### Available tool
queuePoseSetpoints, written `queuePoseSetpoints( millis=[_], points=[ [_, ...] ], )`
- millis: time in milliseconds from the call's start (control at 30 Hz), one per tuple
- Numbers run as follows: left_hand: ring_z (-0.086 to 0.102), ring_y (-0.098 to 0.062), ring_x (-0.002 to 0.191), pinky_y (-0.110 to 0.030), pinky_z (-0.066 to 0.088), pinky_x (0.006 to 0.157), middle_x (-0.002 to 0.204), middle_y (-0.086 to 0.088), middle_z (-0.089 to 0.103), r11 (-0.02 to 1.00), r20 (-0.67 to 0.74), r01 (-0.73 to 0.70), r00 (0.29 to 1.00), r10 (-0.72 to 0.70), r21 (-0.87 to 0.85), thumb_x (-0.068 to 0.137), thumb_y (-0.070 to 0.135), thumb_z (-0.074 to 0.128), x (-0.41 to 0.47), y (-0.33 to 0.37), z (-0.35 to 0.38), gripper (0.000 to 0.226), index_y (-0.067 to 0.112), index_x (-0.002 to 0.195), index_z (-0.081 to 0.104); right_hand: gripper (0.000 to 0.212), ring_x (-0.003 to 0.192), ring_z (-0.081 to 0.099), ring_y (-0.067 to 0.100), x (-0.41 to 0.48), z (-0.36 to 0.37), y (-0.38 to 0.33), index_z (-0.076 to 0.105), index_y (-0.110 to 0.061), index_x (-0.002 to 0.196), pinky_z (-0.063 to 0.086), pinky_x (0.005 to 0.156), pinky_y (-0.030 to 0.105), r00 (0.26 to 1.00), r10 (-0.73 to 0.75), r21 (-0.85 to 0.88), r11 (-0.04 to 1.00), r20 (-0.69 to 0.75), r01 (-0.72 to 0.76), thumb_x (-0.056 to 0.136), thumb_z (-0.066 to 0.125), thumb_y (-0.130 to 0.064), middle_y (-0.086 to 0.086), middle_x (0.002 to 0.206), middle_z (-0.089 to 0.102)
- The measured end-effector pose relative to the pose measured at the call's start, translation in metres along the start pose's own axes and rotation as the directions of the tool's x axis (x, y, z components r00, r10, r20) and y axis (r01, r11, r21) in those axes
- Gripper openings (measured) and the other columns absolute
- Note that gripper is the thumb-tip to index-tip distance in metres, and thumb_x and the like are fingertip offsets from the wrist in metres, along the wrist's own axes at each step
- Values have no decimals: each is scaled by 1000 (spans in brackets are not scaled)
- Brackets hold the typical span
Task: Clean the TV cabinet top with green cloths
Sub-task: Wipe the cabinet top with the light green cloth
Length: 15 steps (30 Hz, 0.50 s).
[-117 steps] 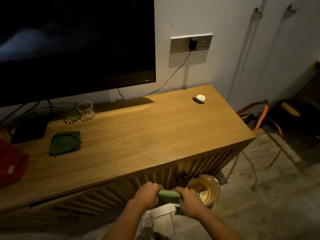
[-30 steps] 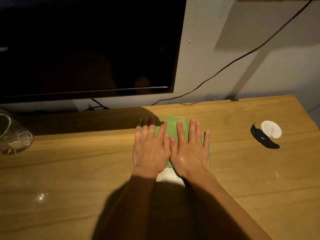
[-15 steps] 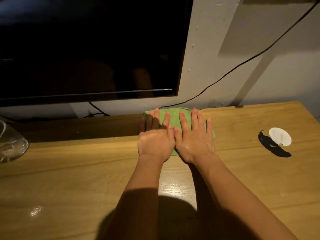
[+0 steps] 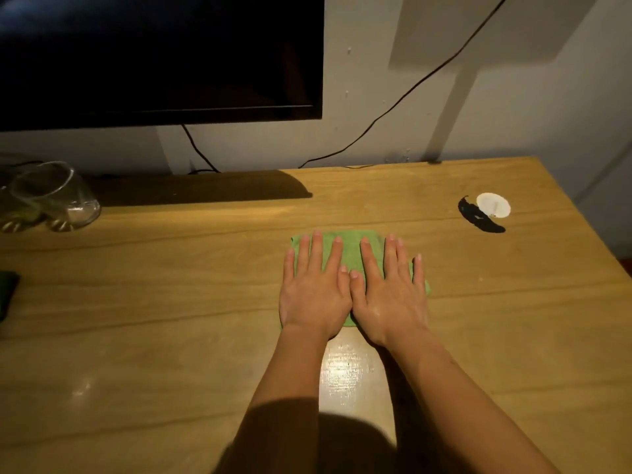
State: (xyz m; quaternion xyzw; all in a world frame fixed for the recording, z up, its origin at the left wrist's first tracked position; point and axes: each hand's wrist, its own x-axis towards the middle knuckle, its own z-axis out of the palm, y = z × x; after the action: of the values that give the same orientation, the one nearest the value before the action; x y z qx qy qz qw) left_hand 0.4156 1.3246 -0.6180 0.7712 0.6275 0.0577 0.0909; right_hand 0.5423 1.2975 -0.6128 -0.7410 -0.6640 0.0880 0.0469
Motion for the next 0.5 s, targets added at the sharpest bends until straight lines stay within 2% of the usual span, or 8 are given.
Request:
queuePoseSetpoints(
  millis=[167, 300, 500],
  points=[
    [-11, -20, 150, -44, -8, 120, 164, -4, -3, 1000, 0, 9, 1000, -9, 15, 99, 43, 4, -96, 24, 6, 58, 31, 155, 4, 65, 149, -22, 21, -97, 1, 12, -4, -30, 157, -13, 120, 48, 1000, 10, 17, 1000, 0, -10, 97, 1, -53, 11, 164, -14],
    [-18, -18, 148, -44, -10, 120, 163, -2, -9, 1000, 22, 8, 1000, -9, 18, 98, 44, 2, -163, 41, 8, 57, 33, 154, -2, 64, 149, -22, 24, -167, 1, 23, -8, -30, 156, -12, 120, 49, 1000, 17, 25, 1000, 20, -18, 98, 1, -54, 11, 163, -18],
    [-28, -18, 144, -44, -13, 118, 162, 0, -17, 1000, 63, 18, 998, -20, 25, 98, 46, 3, -222, 61, 9, 57, 35, 153, -8, 66, 148, -25, 25, -228, 1, 35, -10, -28, 155, -12, 120, 48, 997, 46, 18, 999, 61, -47, 95, -4, -54, 11, 162, -19]
  ],
)
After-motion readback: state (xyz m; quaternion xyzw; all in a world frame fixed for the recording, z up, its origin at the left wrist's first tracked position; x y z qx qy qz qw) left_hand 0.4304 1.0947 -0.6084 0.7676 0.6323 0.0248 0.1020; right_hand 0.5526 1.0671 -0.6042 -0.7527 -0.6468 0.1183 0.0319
